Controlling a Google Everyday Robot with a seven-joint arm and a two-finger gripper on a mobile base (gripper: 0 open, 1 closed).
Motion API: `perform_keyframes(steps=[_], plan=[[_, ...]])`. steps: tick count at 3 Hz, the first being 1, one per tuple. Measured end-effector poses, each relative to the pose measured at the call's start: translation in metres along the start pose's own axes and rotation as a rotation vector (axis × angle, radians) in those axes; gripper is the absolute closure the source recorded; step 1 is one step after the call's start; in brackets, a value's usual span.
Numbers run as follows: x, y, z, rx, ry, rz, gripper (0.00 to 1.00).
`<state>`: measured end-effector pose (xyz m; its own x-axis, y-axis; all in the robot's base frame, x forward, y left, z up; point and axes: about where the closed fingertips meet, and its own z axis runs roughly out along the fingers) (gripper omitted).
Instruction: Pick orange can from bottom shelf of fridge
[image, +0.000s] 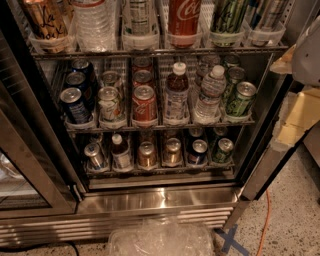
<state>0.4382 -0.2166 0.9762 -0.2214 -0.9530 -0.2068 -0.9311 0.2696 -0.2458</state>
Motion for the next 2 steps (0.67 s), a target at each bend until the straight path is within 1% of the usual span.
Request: perform_keyframes(steps=[1,2], plan=[[0.0,0.0,0.0,0.0,0.0,0.0,0.0],[-0.0028,0.0021,0.0044,-0.024,-0.07,0.002,0.0]])
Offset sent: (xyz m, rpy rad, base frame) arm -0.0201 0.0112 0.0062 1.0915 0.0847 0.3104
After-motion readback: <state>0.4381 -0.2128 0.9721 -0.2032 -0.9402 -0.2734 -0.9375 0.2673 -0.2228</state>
